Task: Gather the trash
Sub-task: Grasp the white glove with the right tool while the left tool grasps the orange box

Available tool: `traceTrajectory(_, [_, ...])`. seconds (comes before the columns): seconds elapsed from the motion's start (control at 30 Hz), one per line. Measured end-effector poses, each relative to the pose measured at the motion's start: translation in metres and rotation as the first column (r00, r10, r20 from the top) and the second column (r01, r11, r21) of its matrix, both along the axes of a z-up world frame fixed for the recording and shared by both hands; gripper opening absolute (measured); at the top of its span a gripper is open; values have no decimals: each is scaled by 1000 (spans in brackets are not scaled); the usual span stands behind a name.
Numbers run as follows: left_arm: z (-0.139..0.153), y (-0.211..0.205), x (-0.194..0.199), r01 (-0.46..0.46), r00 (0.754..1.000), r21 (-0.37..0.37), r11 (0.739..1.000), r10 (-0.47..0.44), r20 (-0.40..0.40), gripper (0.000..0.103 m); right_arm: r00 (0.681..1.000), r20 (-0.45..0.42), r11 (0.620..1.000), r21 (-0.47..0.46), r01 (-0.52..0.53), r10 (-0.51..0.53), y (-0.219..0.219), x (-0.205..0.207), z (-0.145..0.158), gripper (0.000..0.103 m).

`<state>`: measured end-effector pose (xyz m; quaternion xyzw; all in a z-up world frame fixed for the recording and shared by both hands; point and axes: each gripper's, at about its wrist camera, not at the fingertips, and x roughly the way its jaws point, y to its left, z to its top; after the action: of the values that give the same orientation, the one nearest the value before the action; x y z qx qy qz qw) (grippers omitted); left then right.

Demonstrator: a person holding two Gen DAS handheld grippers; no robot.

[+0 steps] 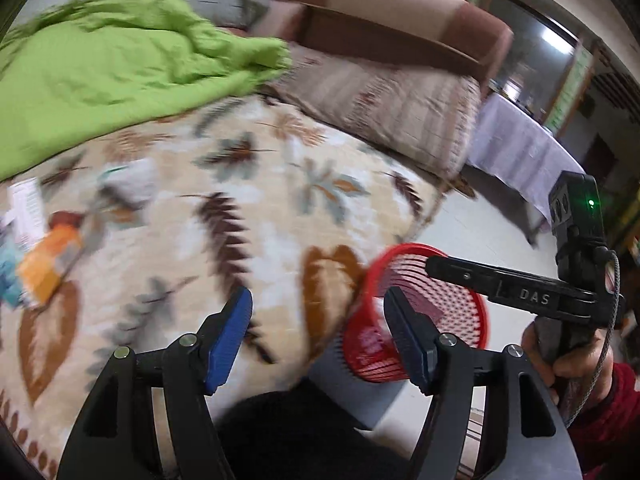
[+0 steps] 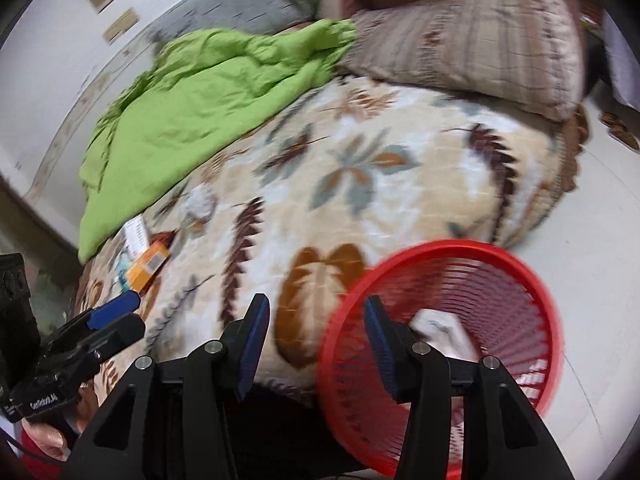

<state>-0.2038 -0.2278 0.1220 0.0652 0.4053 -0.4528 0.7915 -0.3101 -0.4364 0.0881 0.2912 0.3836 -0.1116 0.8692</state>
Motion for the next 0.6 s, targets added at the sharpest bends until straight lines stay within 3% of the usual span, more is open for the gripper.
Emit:
traceTrajectory(0.23, [1,72,37,-174,983,10,985,173,53,69,992,-11,992,-5,-128,128,45,55,-3,54])
traceTrajectory(0.6, [-3,174,104,-414,910,-30,910,415,16,75,957,-15,955,-71,-289,288,97,148,0,66])
